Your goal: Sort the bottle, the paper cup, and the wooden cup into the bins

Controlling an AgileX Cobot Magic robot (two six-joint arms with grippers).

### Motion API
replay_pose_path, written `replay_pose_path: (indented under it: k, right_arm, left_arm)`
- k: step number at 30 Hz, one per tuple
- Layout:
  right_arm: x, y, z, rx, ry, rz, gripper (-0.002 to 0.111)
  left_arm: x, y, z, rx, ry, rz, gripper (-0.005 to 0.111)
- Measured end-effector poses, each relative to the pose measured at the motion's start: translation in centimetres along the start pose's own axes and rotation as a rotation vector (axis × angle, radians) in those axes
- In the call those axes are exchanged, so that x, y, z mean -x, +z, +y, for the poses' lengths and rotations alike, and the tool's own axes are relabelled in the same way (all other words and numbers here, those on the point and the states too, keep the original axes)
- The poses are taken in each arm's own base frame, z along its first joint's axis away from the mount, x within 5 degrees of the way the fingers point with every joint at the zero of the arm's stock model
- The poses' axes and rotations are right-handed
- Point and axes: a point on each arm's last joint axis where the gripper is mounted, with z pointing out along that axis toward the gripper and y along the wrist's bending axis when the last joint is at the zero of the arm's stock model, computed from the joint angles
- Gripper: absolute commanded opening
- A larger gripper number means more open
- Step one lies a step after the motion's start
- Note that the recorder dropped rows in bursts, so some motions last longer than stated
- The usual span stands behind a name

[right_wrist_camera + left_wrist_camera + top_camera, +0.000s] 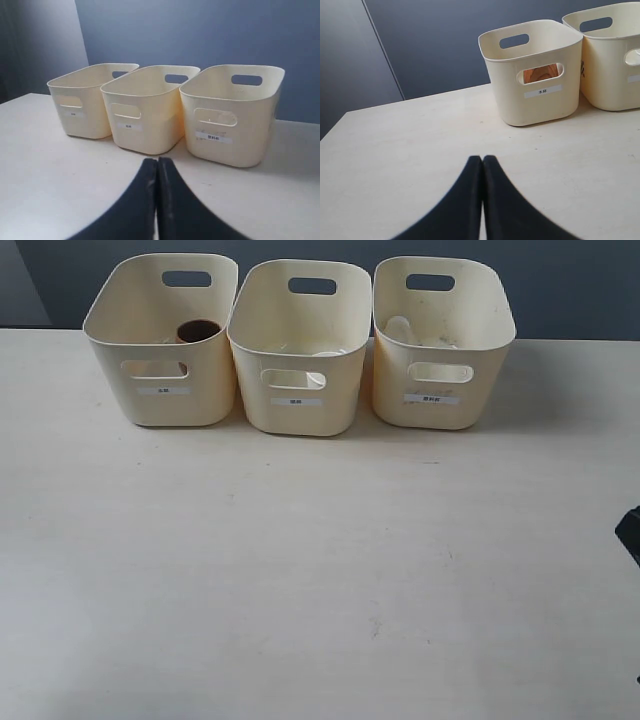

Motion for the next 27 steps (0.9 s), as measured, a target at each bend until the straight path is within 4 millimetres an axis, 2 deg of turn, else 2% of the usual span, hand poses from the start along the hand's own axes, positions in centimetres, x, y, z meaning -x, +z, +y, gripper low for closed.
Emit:
replay_pose_path:
  k: [5,27]
  right_arm:
    - [-0.33,-0.58,-0.33,-0.032,-0.003,0.010,-0.001]
    - [-0.59,-0.61,-0.47,-0.046,-0.026,0.032,-0.001]
  left_arm:
    - [0.00,0.00,0.00,0.000,0.000,0.000,0.000]
    - [0.00,0.00,0.00,0.000,0.000,0.000,0.000]
